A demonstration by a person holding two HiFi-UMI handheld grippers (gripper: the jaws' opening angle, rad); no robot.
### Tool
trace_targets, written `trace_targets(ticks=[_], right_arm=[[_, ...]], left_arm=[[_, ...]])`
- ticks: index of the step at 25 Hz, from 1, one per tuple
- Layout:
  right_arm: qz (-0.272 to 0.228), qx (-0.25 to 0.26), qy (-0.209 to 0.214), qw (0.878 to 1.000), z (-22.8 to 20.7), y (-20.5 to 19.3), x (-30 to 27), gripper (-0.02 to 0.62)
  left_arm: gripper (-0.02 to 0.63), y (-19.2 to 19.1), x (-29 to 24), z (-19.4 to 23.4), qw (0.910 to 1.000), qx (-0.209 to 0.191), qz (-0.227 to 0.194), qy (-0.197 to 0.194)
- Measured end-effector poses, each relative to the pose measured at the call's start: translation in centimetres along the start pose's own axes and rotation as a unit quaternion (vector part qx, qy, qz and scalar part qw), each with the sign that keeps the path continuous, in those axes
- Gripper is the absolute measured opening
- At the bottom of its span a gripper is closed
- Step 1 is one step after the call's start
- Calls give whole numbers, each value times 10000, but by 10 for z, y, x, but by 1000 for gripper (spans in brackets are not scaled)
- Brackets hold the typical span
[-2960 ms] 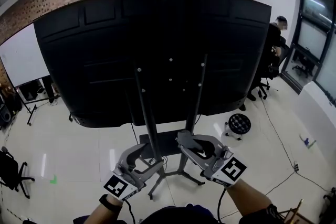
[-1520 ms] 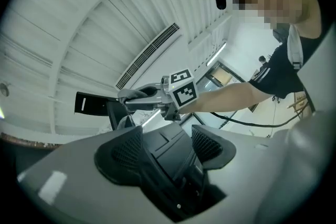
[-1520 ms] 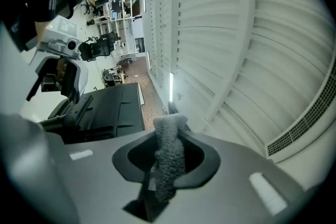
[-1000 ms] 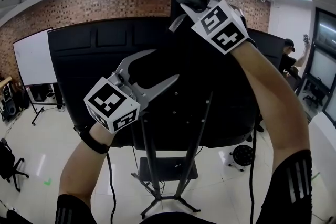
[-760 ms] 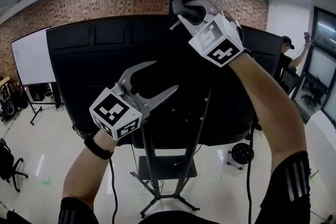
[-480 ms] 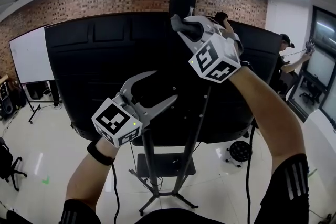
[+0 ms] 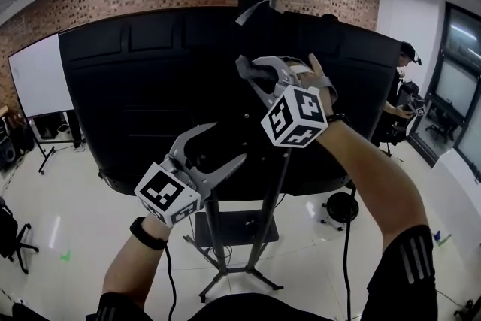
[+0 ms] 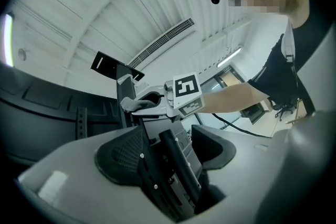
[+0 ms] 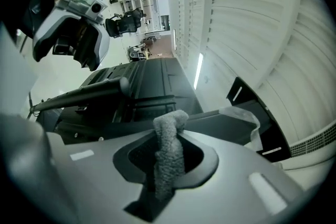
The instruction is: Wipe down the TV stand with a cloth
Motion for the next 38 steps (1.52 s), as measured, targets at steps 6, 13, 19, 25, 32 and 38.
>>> trace_targets(ticks=[6,13,19,25,32,38], right_arm=[[215,271,-100,9994,34,-2,-3,66],[531,803,149,9952,82,-7,-7,64],[828,1314,188,9877,123,-13,-6,64],[1098,1530,413,9812,161,-20,-7,64],[1256,1603,674,9767,210,-28,-7,64],[1356,1608,962,9729,252,-38,-7,64]], left_arm=[[314,-41,7,-1,9995,-83,290,94],[314,-66,14,0,9984,334,417,179],[310,-83,20,-6,9984,377,384,178],[310,-103,25,-14,9972,526,502,152],[310,-130,29,-22,9950,784,595,156],[310,-151,34,-34,9920,1047,685,152]])
Point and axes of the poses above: the fingertips, and each gripper's own axes: x backward along the fingers, z to its left, y out of its top, the point moved 1 cm from there along x, backward along the fingers, and after that the axes turned 4 degrees about z, right-handed, at the moved point
